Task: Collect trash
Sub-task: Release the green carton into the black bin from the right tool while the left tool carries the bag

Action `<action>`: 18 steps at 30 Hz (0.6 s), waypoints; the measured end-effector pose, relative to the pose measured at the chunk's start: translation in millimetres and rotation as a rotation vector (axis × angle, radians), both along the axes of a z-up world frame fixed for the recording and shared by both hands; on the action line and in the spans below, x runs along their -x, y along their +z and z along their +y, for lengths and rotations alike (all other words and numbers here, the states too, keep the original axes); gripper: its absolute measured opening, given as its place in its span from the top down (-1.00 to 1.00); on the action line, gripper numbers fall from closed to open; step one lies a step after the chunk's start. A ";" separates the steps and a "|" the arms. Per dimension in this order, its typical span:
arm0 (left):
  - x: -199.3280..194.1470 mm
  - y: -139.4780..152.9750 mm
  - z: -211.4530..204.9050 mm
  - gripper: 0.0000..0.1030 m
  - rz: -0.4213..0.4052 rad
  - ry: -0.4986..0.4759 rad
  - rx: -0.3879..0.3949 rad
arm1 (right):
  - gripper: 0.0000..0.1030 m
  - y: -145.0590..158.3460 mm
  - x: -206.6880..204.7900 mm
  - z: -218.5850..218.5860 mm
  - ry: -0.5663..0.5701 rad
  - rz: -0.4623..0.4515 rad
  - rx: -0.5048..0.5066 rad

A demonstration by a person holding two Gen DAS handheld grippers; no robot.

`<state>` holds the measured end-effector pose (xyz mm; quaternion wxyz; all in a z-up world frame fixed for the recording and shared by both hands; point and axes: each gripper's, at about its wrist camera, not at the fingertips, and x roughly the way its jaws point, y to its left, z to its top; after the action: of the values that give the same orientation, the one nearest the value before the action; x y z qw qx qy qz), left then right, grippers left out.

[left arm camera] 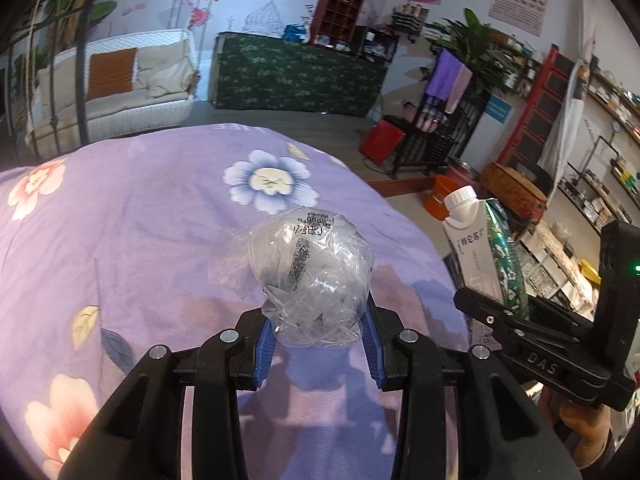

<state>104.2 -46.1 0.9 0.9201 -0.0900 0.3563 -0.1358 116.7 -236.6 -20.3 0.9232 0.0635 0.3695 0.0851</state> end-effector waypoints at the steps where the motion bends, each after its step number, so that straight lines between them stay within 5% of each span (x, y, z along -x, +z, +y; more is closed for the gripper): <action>1: 1.7 0.2 -6.9 0.29 -0.001 -0.019 0.000 | 0.04 0.4 1.5 -6.6 -0.017 0.002 -0.003; 9: 9.3 2.1 -49.0 0.29 -0.018 -0.126 -0.017 | 0.04 -17.0 19.9 -72.3 -0.197 0.047 -0.006; 18: 12.5 2.8 -72.9 0.29 -0.029 -0.197 -0.016 | 0.04 -76.8 11.7 -151.5 -0.418 0.237 -0.069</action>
<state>91.7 -119.0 3.7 0.9080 -0.0452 0.3510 -0.2240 105.0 -388.1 -97.1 0.8683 0.1796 0.4507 -0.1034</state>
